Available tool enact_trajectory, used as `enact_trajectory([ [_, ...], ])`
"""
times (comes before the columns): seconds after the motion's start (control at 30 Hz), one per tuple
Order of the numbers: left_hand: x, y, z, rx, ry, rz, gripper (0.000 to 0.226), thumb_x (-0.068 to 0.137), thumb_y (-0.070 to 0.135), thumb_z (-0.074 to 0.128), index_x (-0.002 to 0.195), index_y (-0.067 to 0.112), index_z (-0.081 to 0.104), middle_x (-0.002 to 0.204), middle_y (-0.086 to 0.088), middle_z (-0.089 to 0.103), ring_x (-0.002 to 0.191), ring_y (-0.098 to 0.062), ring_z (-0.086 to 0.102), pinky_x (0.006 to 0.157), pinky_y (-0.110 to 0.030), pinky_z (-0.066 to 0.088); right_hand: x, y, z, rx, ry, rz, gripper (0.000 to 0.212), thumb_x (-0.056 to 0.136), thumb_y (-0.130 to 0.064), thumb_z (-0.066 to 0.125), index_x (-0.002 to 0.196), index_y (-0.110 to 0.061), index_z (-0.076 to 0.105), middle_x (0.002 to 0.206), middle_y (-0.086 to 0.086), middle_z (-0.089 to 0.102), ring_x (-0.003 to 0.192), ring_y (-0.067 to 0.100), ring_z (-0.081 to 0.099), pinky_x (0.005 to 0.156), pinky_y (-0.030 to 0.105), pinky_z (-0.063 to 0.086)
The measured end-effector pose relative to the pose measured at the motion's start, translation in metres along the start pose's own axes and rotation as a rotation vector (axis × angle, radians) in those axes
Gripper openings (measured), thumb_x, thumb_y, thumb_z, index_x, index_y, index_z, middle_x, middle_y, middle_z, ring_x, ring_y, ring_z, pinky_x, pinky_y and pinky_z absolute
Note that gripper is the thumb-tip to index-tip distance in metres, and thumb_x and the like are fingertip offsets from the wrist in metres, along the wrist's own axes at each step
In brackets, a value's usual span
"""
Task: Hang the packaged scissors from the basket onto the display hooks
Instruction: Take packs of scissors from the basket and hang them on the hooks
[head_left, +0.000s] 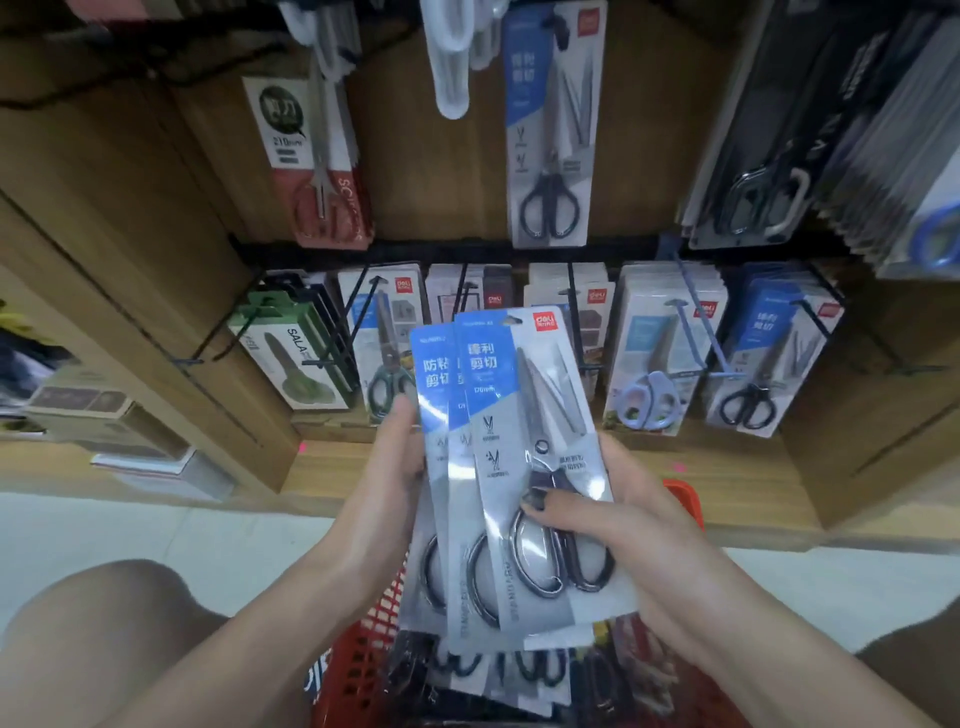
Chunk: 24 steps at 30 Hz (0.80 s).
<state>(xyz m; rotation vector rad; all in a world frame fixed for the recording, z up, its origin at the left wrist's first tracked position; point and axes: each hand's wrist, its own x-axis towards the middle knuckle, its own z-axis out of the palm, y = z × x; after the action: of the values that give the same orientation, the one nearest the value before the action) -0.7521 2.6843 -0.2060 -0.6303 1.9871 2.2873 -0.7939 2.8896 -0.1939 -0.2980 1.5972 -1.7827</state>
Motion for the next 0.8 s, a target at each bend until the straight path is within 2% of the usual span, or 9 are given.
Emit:
enact_trajectory([
  [0.07, 0.005, 0.017, 0.001, 0.010, 0.070, 0.072, 0.051, 0.106, 0.058, 0.045, 0.109, 0.021, 0.080, 0.133, -0.014, 0.073, 0.105, -0.027, 0.076, 0.103, -0.046, 0.051, 0.001, -0.006, -0.002, -0.034, 0.057, -0.156, 0.049, 0.080, -0.020, 0.085, 0.122, -0.038, 0.069, 0.119, -0.002, 0.078, 0.112, 0.017, 0.074, 0.097, 0.037, 0.055],
  [0.17, 0.014, 0.041, 0.007, 0.123, 0.023, 0.243, 0.029, 0.095, 0.049, 0.068, 0.110, 0.027, 0.080, 0.116, -0.007, 0.080, 0.104, -0.029, 0.078, 0.100, -0.053, 0.057, 0.019, -0.032, 0.003, -0.054, 0.085, -0.264, 0.039, 0.081, -0.025, 0.086, 0.115, -0.040, 0.072, 0.113, -0.003, 0.079, 0.104, 0.019, 0.077, 0.086, 0.035, 0.063],
  [0.27, 0.026, 0.059, 0.008, 0.107, 0.077, 0.332, 0.027, 0.099, 0.049, 0.066, 0.108, 0.027, 0.080, 0.111, -0.006, 0.082, 0.103, -0.029, 0.079, 0.097, -0.054, 0.060, 0.036, -0.050, 0.008, -0.035, 0.155, -0.318, 0.034, 0.089, -0.019, 0.082, 0.120, -0.028, 0.071, 0.113, -0.002, 0.079, 0.106, 0.018, 0.076, 0.095, 0.042, 0.060],
  [0.47, 0.059, 0.071, 0.003, 0.108, 0.185, 0.357, 0.037, 0.109, 0.041, 0.055, 0.104, 0.012, 0.077, 0.105, -0.017, 0.080, 0.101, -0.039, 0.076, 0.094, -0.060, 0.057, 0.069, -0.069, 0.004, -0.240, 0.334, -0.423, 0.031, 0.088, -0.034, 0.083, 0.115, -0.030, 0.069, 0.106, -0.017, 0.078, 0.100, 0.000, 0.072, 0.086, 0.027, 0.052],
  [0.53, 0.066, 0.072, -0.001, 0.093, 0.190, 0.372, 0.046, 0.103, 0.050, 0.059, 0.103, 0.006, 0.071, 0.106, -0.025, 0.077, 0.095, -0.038, 0.074, 0.092, -0.064, 0.055, 0.076, -0.068, -0.006, -0.256, 0.367, -0.464, 0.029, 0.088, -0.033, 0.083, 0.113, -0.032, 0.068, 0.104, -0.016, 0.077, 0.099, 0.002, 0.071, 0.084, 0.026, 0.050],
  [0.57, 0.069, 0.072, -0.003, 0.096, 0.196, 0.371, 0.061, 0.096, 0.058, 0.060, 0.107, -0.002, 0.065, 0.105, -0.027, 0.074, 0.092, -0.036, 0.070, 0.091, -0.066, 0.054, 0.079, -0.068, -0.011, -0.261, 0.379, -0.482, 0.027, 0.089, -0.032, 0.082, 0.113, -0.032, 0.068, 0.105, -0.015, 0.077, 0.100, 0.004, 0.071, 0.084, 0.028, 0.050],
  [0.67, 0.081, 0.077, -0.006, 0.059, 0.192, 0.349, 0.078, 0.083, 0.070, 0.063, 0.107, -0.005, 0.061, 0.101, -0.020, 0.069, 0.091, -0.033, 0.062, 0.087, -0.059, 0.054, 0.081, -0.068, -0.026, -0.209, 0.385, -0.548, 0.020, 0.093, -0.025, 0.078, 0.110, -0.033, 0.072, 0.107, -0.011, 0.078, 0.100, 0.006, 0.073, 0.082, 0.025, 0.054],
  [0.73, 0.090, 0.082, -0.006, 0.042, 0.187, 0.354, 0.069, 0.089, 0.065, 0.062, 0.106, -0.002, 0.063, 0.105, -0.021, 0.073, 0.094, -0.035, 0.068, 0.095, -0.067, 0.053, 0.075, -0.068, -0.033, -0.219, 0.374, -0.617, 0.020, 0.095, -0.022, 0.076, 0.108, -0.035, 0.072, 0.107, -0.009, 0.079, 0.099, 0.005, 0.074, 0.079, 0.018, 0.056],
  [0.8, 0.097, 0.090, -0.007, 0.046, 0.180, 0.396, 0.051, 0.091, 0.061, 0.061, 0.096, 0.010, 0.063, 0.101, -0.013, 0.070, 0.090, -0.032, 0.066, 0.092, -0.062, 0.055, 0.065, -0.063, -0.039, -0.260, 0.388, -0.675, 0.023, 0.095, -0.025, 0.076, 0.112, -0.038, 0.071, 0.111, -0.010, 0.078, 0.103, 0.007, 0.074, 0.081, 0.017, 0.057],
])
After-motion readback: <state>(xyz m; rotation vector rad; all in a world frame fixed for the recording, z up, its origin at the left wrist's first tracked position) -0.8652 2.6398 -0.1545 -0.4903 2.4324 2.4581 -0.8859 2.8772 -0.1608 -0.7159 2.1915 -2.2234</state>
